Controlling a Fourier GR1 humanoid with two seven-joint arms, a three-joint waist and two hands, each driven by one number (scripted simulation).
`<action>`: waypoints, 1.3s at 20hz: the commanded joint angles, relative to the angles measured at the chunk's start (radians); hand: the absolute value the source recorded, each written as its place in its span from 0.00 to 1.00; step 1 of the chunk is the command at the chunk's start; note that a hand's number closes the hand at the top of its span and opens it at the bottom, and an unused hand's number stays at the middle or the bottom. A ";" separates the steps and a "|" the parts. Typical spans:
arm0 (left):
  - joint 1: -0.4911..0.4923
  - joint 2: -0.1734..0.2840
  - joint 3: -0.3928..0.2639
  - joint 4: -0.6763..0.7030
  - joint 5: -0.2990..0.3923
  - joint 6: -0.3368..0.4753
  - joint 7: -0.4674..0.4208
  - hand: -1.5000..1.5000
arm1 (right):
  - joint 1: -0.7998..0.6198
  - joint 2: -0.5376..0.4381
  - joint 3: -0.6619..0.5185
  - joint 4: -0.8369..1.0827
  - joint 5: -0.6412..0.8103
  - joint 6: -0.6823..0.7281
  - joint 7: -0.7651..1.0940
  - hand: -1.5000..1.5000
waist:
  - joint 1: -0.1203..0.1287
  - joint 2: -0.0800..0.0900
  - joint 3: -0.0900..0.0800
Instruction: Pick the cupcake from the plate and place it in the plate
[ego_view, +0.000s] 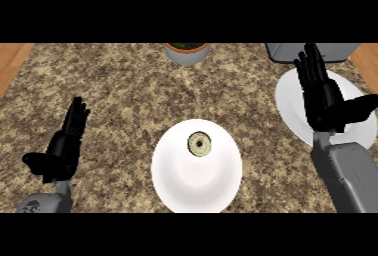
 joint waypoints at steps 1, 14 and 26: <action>0.074 -0.031 -0.024 0.004 0.001 -0.020 0.009 0.50 | 0.067 -0.014 -0.018 -0.088 0.036 -0.031 -0.006 1.00 | 0.025 0.007 0.014; 0.072 -0.109 -0.106 0.110 0.050 -0.054 0.271 0.50 | 0.263 0.089 0.046 -0.244 0.408 -0.536 -0.077 0.00 | 0.013 0.008 0.014; 0.069 -0.101 -0.119 0.018 0.031 -0.051 0.356 0.50 | 0.386 -0.169 0.283 -0.477 0.721 -0.219 0.456 0.00 | 0.020 0.007 0.008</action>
